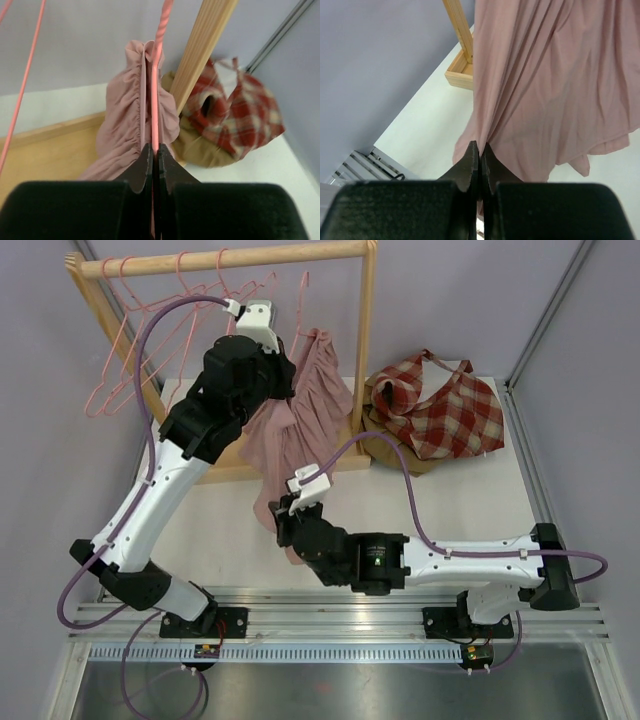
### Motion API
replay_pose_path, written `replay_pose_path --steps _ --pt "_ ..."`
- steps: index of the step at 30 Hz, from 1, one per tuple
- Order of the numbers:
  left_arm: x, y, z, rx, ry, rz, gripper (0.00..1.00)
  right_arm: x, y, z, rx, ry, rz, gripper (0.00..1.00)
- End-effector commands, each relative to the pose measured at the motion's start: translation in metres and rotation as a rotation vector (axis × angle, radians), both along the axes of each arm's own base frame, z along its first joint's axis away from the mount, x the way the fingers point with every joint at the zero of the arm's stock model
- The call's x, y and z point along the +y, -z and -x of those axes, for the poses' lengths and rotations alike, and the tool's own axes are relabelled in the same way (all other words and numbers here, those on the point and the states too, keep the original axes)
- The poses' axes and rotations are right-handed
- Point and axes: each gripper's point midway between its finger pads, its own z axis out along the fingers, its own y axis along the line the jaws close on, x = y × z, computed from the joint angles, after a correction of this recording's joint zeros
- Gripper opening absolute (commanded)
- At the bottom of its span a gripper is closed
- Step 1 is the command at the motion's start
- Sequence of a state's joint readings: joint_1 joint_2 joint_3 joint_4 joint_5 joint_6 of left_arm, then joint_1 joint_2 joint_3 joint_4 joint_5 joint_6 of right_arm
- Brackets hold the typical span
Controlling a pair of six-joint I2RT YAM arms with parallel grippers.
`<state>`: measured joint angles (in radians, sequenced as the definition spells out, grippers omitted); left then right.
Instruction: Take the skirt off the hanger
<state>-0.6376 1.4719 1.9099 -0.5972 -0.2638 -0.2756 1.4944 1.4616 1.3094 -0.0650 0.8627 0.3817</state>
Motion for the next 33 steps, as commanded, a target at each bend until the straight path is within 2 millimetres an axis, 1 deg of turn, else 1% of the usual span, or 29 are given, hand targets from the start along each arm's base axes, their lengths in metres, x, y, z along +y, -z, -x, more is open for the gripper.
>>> replay_pose_path --steps 1,2,3,4,5,9,10,11,12,13,14,15,16,17,18,19,20,21,22,23,25,26,28,29,30,31,32,33 --pt "0.047 -0.121 -0.019 -0.363 -0.160 0.169 0.00 0.002 0.077 0.073 0.124 -0.153 0.178 0.00" --pt "0.049 -0.123 -0.020 -0.371 -0.167 0.165 0.00 -0.004 0.087 0.075 0.129 -0.150 0.210 0.00" --pt "0.052 -0.126 -0.021 -0.382 -0.173 0.168 0.00 -0.006 0.089 0.082 0.139 -0.157 0.203 0.00" --pt "0.060 -0.128 -0.023 -0.388 -0.192 0.169 0.00 -0.008 0.093 0.083 0.142 -0.153 0.206 0.00" --pt "0.063 -0.131 -0.024 -0.395 -0.196 0.174 0.00 -0.013 0.102 0.085 0.148 -0.156 0.224 0.00" --pt "0.085 -0.147 -0.026 -0.465 -0.279 0.195 0.00 -0.015 0.116 0.107 0.169 -0.182 0.243 0.00" --pt "0.091 -0.147 -0.027 -0.476 -0.311 0.192 0.00 -0.015 0.116 0.119 0.164 -0.201 0.260 0.00" --pt "0.107 -0.146 -0.027 -0.481 -0.401 0.208 0.00 -0.015 0.117 0.126 0.170 -0.202 0.261 0.00" --pt "0.116 -0.143 -0.026 -0.505 -0.446 0.238 0.00 -0.014 0.123 0.133 0.163 -0.207 0.284 0.00" --pt "0.126 -0.143 -0.022 -0.524 -0.491 0.263 0.00 -0.013 0.121 0.144 0.144 -0.220 0.302 0.00" --pt "0.143 -0.139 -0.019 -0.531 -0.583 0.287 0.00 -0.013 0.121 0.151 0.141 -0.224 0.304 0.00" --pt "0.149 -0.144 -0.014 -0.576 -0.614 0.345 0.00 -0.011 0.125 0.156 0.136 -0.230 0.324 0.00" --pt "0.157 -0.136 -0.013 -0.571 -0.647 0.346 0.00 -0.008 0.120 0.164 0.136 -0.248 0.323 0.00" --pt "0.163 -0.134 -0.013 -0.572 -0.683 0.362 0.00 -0.007 0.120 0.176 0.123 -0.281 0.337 0.00" --pt "0.163 -0.132 -0.015 -0.566 -0.681 0.365 0.00 -0.006 0.123 0.181 0.113 -0.288 0.350 0.00" --pt "0.165 -0.137 -0.017 -0.566 -0.677 0.394 0.00 -0.008 0.122 0.184 0.107 -0.289 0.365 0.00" --pt "0.160 -0.132 -0.023 -0.535 -0.652 0.368 0.00 -0.009 0.125 0.185 0.119 -0.276 0.363 0.00" --pt "0.155 -0.132 -0.024 -0.525 -0.625 0.361 0.00 -0.012 0.125 0.181 0.110 -0.251 0.361 0.00" --pt "0.142 -0.146 -0.022 -0.539 -0.537 0.364 0.00 -0.017 0.126 0.177 0.102 -0.228 0.366 0.00" --pt "0.135 -0.140 -0.023 -0.501 -0.498 0.331 0.00 -0.022 0.121 0.170 0.089 -0.202 0.354 0.00" --pt "0.120 -0.137 -0.018 -0.454 -0.418 0.311 0.00 -0.033 0.106 0.150 0.046 -0.122 0.349 0.00" --pt "0.109 -0.132 -0.011 -0.422 -0.346 0.281 0.00 -0.040 0.093 0.131 0.058 -0.077 0.320 0.00" --pt "0.090 -0.129 0.005 -0.402 -0.236 0.248 0.00 -0.047 0.085 0.111 0.045 -0.055 0.311 0.00" --pt "0.087 -0.121 0.018 -0.369 -0.201 0.218 0.00 -0.054 0.072 0.102 0.047 -0.055 0.275 0.00" --pt "0.078 -0.116 0.026 -0.346 -0.155 0.196 0.00 -0.058 0.069 0.083 0.055 -0.024 0.262 0.00" --pt "0.074 -0.109 0.033 -0.321 -0.118 0.163 0.00 -0.064 0.071 0.074 0.042 -0.017 0.272 0.00" --pt "0.074 -0.088 0.040 -0.244 -0.109 0.106 0.00 -0.070 0.068 0.066 0.037 -0.006 0.271 0.00" --pt "0.078 -0.076 0.047 -0.208 -0.109 0.078 0.00 -0.082 0.057 0.053 0.018 0.040 0.254 0.00"
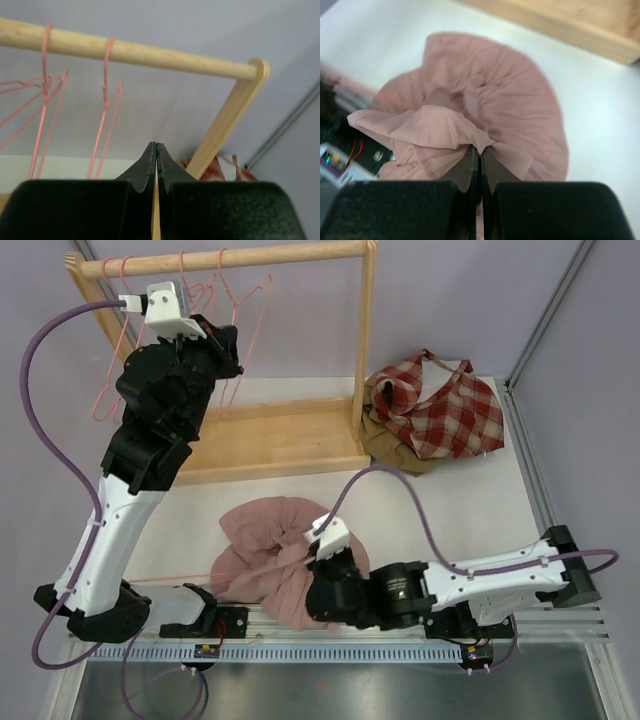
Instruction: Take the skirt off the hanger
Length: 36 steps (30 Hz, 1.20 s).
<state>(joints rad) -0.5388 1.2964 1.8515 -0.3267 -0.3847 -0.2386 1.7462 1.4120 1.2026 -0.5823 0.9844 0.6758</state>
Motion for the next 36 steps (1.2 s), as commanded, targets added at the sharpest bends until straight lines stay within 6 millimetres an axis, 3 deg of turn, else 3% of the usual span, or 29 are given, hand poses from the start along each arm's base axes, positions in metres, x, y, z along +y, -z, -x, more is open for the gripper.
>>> replay_pose_path --steps 1,3,4,6,7,9,11,12,13,16,17,18,19,20,23,24,25,26,28,29,30,31,32,33,34,35,36 --pt "0.005 0.046 0.030 0.178 0.046 -0.124 0.00 -0.037 -0.038 -0.039 -0.098 0.119 -0.054 0.00" --pt "0.025 0.097 0.039 0.323 -0.031 -0.178 0.00 -0.063 -0.050 -0.055 -0.130 0.214 -0.060 0.00" --pt "0.033 0.117 0.043 0.382 -0.064 -0.193 0.00 -0.086 -0.046 -0.070 -0.127 0.288 -0.027 0.00" --pt "0.032 0.158 0.054 0.461 -0.035 -0.207 0.00 -0.122 -0.060 -0.089 -0.162 0.379 -0.005 0.00" --pt "0.022 0.174 0.060 0.488 0.034 -0.207 0.00 -0.142 -0.068 -0.105 -0.159 0.469 -0.040 0.00" --pt "0.015 0.203 0.072 0.531 0.092 -0.180 0.00 -0.179 -0.099 -0.120 -0.203 0.562 -0.076 0.00" --pt "0.003 0.214 0.084 0.545 0.176 -0.156 0.00 -0.217 -0.130 -0.135 -0.244 0.662 -0.138 0.00" --pt "-0.002 0.221 0.089 0.557 0.206 -0.141 0.00 -0.214 -0.149 -0.143 -0.254 0.688 -0.255 0.00" --pt "-0.006 0.229 0.098 0.569 0.248 -0.136 0.00 -0.224 -0.162 -0.148 -0.315 0.661 -0.157 0.00" --pt "-0.013 0.250 0.114 0.612 0.295 -0.143 0.02 -0.244 -0.202 -0.170 -0.382 0.701 -0.210 0.00" --pt "-0.015 0.255 0.118 0.623 0.304 -0.150 0.03 -0.242 -0.204 -0.188 -0.385 0.703 -0.174 0.00" --pt "-0.015 0.259 0.120 0.635 0.304 -0.153 0.03 -0.247 -0.221 -0.196 -0.384 0.706 -0.185 0.00" --pt "-0.014 0.267 0.123 0.661 0.301 -0.164 0.03 -0.245 -0.226 -0.205 -0.378 0.702 -0.174 0.00" --pt "-0.015 0.275 0.126 0.682 0.306 -0.167 0.05 -0.243 -0.235 -0.224 -0.366 0.695 -0.161 0.00" --pt "-0.020 0.283 0.135 0.691 0.333 -0.173 0.07 -0.236 -0.246 -0.259 -0.364 0.694 -0.144 0.00" --pt "-0.021 0.282 0.138 0.689 0.334 -0.158 0.07 -0.250 -0.269 -0.267 -0.393 0.731 -0.190 0.00" --pt "-0.021 0.281 0.139 0.683 0.334 -0.151 0.09 -0.249 -0.267 -0.286 -0.384 0.745 -0.179 0.00" --pt "-0.021 0.278 0.142 0.677 0.340 -0.143 0.18 -0.251 -0.293 -0.290 -0.409 0.731 -0.241 0.00" --pt "-0.010 0.280 0.144 0.723 0.267 -0.116 0.33 -0.272 -0.300 -0.313 -0.407 0.792 -0.233 0.00" --pt "-0.006 0.282 0.145 0.747 0.238 -0.109 0.41 -0.265 -0.289 -0.340 -0.379 0.789 -0.201 0.00" --pt "-0.005 0.281 0.144 0.769 0.211 -0.085 0.48 -0.276 -0.310 -0.344 -0.408 0.811 -0.244 0.00" --pt "0.005 0.288 0.147 0.810 0.163 -0.107 0.50 -0.285 -0.293 -0.375 -0.383 0.847 -0.207 0.00" --pt "0.008 0.291 0.149 0.829 0.140 -0.111 0.64 -0.297 -0.311 -0.382 -0.419 0.871 -0.242 0.00" --pt "0.012 0.291 0.147 0.847 0.091 -0.095 0.68 -0.307 -0.310 -0.395 -0.419 0.907 -0.256 0.00" --pt "0.019 0.297 0.153 0.890 0.063 -0.115 0.69 -0.329 -0.282 -0.431 -0.381 0.968 -0.228 0.00" --pt "0.021 0.299 0.155 0.914 0.041 -0.105 0.71 -0.340 -0.292 -0.438 -0.393 0.985 -0.272 0.00" --pt "0.024 0.304 0.155 0.941 0.006 -0.119 0.80 -0.347 -0.281 -0.454 -0.365 1.007 -0.322 0.00"
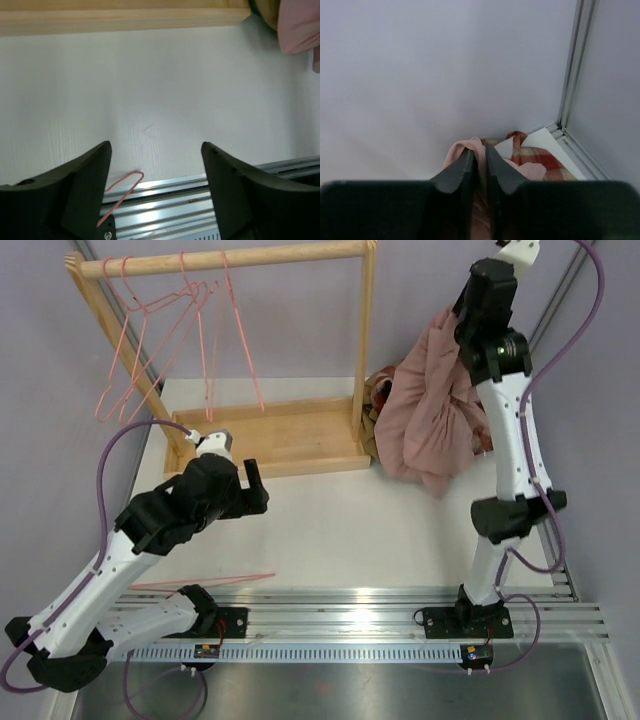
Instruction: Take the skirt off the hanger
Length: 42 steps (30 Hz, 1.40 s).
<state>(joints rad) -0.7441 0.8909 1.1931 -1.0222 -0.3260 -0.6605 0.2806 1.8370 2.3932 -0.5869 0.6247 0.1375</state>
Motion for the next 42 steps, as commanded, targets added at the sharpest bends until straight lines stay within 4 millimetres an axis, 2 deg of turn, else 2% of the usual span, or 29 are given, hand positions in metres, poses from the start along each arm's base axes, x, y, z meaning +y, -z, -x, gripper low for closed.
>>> replay_pose_path --steps 1,2,3,4,6,7,8,9,10,11,12,13,15,16,17,18,19,20,21,22,23,24,25,26,27,28,33,36,42 --pt "0.028 0.008 0.012 0.095 -0.162 -0.077 0.98 -0.032 0.045 -0.066 0.036 0.022 -0.130 0.25" --pt "0.031 0.014 0.015 0.118 -0.180 -0.089 0.99 -0.034 0.056 -0.073 0.073 -0.022 -0.163 0.65" --pt "0.032 0.018 0.018 0.140 -0.205 -0.077 0.99 -0.028 0.080 -0.085 0.127 -0.047 -0.185 0.99" --pt "0.033 0.028 0.023 0.168 -0.210 -0.080 0.99 -0.026 0.120 -0.099 0.212 -0.037 -0.192 0.99" --pt "0.030 0.037 0.029 0.200 -0.233 -0.044 0.99 -0.020 0.179 -0.100 0.361 -0.029 -0.226 1.00" --pt "0.031 0.041 0.033 0.212 -0.247 -0.040 0.99 -0.019 0.180 -0.093 0.366 -0.034 -0.241 0.99" --pt "0.030 0.051 0.039 0.229 -0.244 -0.049 0.99 -0.011 0.235 -0.096 0.439 -0.052 -0.254 1.00" --pt "0.026 0.057 0.042 0.251 -0.250 -0.038 0.99 -0.006 0.245 -0.092 0.428 -0.072 -0.293 0.99" --pt "0.024 0.063 0.045 0.270 -0.243 -0.044 0.99 0.000 0.225 -0.079 0.370 -0.116 -0.320 1.00" --pt "0.018 0.074 0.052 0.307 -0.230 -0.071 0.99 0.003 0.264 -0.072 0.395 -0.123 -0.348 0.99" --pt "0.013 0.080 0.056 0.329 -0.213 -0.090 0.99 0.006 0.270 -0.064 0.396 -0.132 -0.361 0.99" --pt "0.009 0.085 0.060 0.347 -0.197 -0.109 0.99 0.006 0.264 -0.055 0.380 -0.142 -0.370 0.99" --pt "-0.006 0.096 0.071 0.397 -0.136 -0.192 0.99 0.009 0.291 -0.039 0.434 -0.150 -0.386 0.99" --pt "-0.012 0.100 0.077 0.409 -0.092 -0.240 0.99 0.010 0.287 -0.031 0.430 -0.163 -0.389 0.99" --pt "-0.015 0.103 0.080 0.418 -0.071 -0.284 0.99 0.011 0.303 -0.021 0.459 -0.164 -0.393 0.99" --pt "-0.015 0.110 0.080 0.435 -0.064 -0.363 0.99 0.009 0.306 -0.014 0.462 -0.167 -0.387 0.99" --pt "-0.017 0.114 0.083 0.441 -0.043 -0.399 0.99 0.011 0.294 -0.005 0.435 -0.189 -0.389 1.00" --pt "-0.017 0.119 0.083 0.447 -0.004 -0.438 0.99 0.010 0.308 0.007 0.460 -0.187 -0.389 0.99" --pt "-0.024 0.127 0.084 0.459 0.029 -0.451 0.99 0.010 0.308 0.013 0.458 -0.194 -0.384 0.99" --pt "-0.023 0.135 0.086 0.469 0.055 -0.477 0.99 0.010 0.296 0.023 0.434 -0.202 -0.385 0.99" --pt "-0.023 0.139 0.085 0.465 0.089 -0.496 0.99 0.010 0.307 0.035 0.455 -0.203 -0.393 0.99" --pt "-0.028 0.142 0.081 0.444 0.105 -0.487 0.99 0.012 0.306 0.041 0.447 -0.215 -0.406 0.99" --pt "-0.026 0.149 0.080 0.445 0.117 -0.509 0.99 0.017 0.292 0.050 0.415 -0.253 -0.419 0.99" --pt "-0.025 0.150 0.079 0.439 0.138 -0.524 0.99 0.019 0.300 0.058 0.420 -0.264 -0.437 1.00" --pt "-0.024 0.151 0.076 0.432 0.138 -0.538 0.99 0.021 0.289 0.066 0.389 -0.278 -0.444 1.00" --pt "-0.022 0.153 0.075 0.434 0.143 -0.555 0.99 0.023 0.295 0.074 0.400 -0.297 -0.457 0.99" --pt "-0.010 0.168 0.079 0.498 0.185 -0.574 0.99 0.023 0.286 0.096 0.368 -0.315 -0.466 1.00" --pt "0.004 0.176 0.082 0.538 0.184 -0.593 0.99 0.021 0.289 0.102 0.374 -0.307 -0.460 0.99" --pt "0.009 0.188 0.090 0.614 0.182 -0.597 0.99 0.018 0.301 0.113 0.388 -0.291 -0.465 0.99"
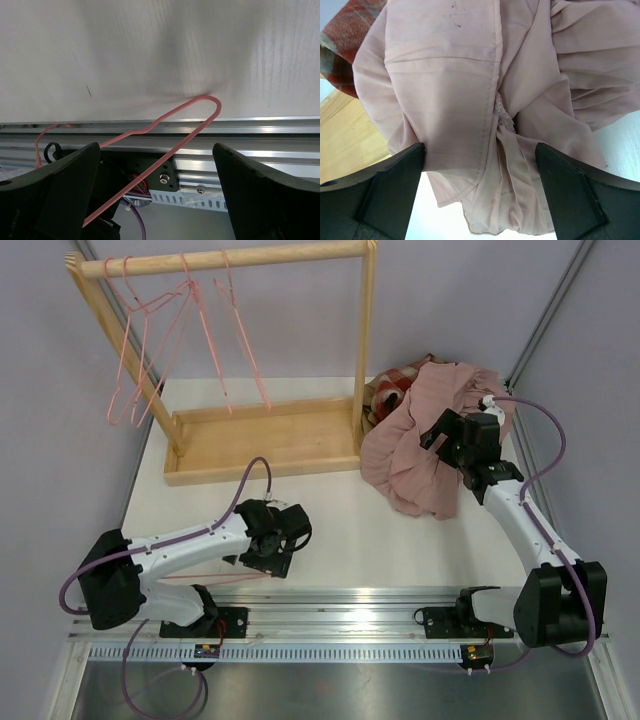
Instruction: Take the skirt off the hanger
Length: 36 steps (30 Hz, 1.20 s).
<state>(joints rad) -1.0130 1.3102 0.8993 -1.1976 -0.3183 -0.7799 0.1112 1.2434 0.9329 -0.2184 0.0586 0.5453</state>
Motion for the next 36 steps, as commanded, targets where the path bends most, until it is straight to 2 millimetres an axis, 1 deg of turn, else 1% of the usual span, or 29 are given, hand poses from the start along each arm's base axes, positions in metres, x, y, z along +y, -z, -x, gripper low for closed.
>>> replay_pose_path --steps 1,5,6,8,10,12,13,17,19,22,24,25,26,27,28,29,30,31,32,33,34,35,36 --pt "-0.004 0.006 0.005 0.048 0.018 0.026 0.99 0.003 -0.007 0.004 -0.044 -0.002 -0.022 0.99" --pt "-0.003 0.008 0.009 0.069 0.025 0.024 0.97 0.000 0.002 0.008 -0.030 0.007 -0.011 0.99" --pt "-0.002 0.008 0.009 0.070 0.023 0.019 0.93 -0.001 0.004 0.008 -0.025 0.013 -0.005 0.99" --pt "0.002 0.010 0.013 0.085 0.021 0.006 0.92 -0.003 0.007 0.009 -0.020 0.019 0.000 0.99" --pt "0.004 0.011 0.014 0.088 0.018 -0.005 0.86 -0.003 0.009 0.010 -0.021 0.018 0.005 0.99" --pt "0.005 0.013 0.014 0.098 0.017 -0.018 0.84 -0.003 0.010 0.010 -0.022 0.019 0.004 0.99" --pt "0.005 0.015 0.014 0.106 0.019 -0.032 0.77 -0.003 0.009 0.010 -0.025 0.020 0.004 0.99" --pt "0.006 0.021 0.017 0.134 0.020 -0.051 0.72 -0.006 0.014 0.011 -0.011 0.023 0.020 1.00" --pt "0.006 0.022 0.017 0.139 0.024 -0.056 0.68 -0.008 0.017 0.012 -0.009 0.028 0.033 1.00" --pt "0.005 0.024 0.018 0.144 0.024 -0.059 0.46 -0.011 0.019 0.014 -0.006 0.034 0.050 0.99" --pt "0.005 0.024 0.017 0.143 0.018 -0.065 0.18 -0.013 0.017 0.015 -0.011 0.039 0.059 0.99" --pt "0.005 0.023 0.015 0.138 0.016 -0.071 0.07 -0.012 0.017 0.016 -0.010 0.036 0.060 0.99" --pt "0.006 0.023 0.013 0.129 0.017 -0.084 0.00 -0.012 0.014 0.016 -0.020 0.036 0.059 0.99" --pt "0.001 0.018 0.008 0.111 0.020 -0.074 0.00 -0.013 0.015 0.017 -0.019 0.039 0.060 0.99" --pt "0.003 0.013 0.001 0.080 0.019 -0.095 0.00 -0.013 0.014 0.017 -0.023 0.037 0.060 1.00" --pt "-0.001 0.006 -0.005 0.056 0.018 -0.088 0.00 -0.013 0.012 0.018 -0.028 0.037 0.059 0.99" --pt "-0.017 -0.009 -0.017 0.012 0.026 -0.045 0.00 -0.013 0.011 0.019 -0.031 0.037 0.059 0.99" --pt "-0.022 -0.022 -0.024 -0.012 0.031 -0.037 0.00 -0.013 0.009 0.019 -0.034 0.039 0.055 0.99" --pt "-0.025 -0.034 -0.037 -0.065 0.036 -0.041 0.00 -0.013 0.006 0.020 -0.043 0.040 0.052 0.99" --pt "-0.044 -0.058 -0.054 -0.124 0.054 0.005 0.00 -0.013 0.004 0.021 -0.046 0.041 0.048 1.00" --pt "-0.046 -0.071 -0.060 -0.145 0.062 -0.006 0.00 -0.013 0.003 0.021 -0.048 0.041 0.046 0.99" --pt "-0.046 -0.087 -0.072 -0.204 0.063 -0.031 0.00 -0.013 -0.002 0.022 -0.058 0.042 0.041 1.00" --pt "-0.052 -0.105 -0.083 -0.247 0.073 -0.024 0.00 -0.012 -0.004 0.023 -0.063 0.037 0.040 0.99"
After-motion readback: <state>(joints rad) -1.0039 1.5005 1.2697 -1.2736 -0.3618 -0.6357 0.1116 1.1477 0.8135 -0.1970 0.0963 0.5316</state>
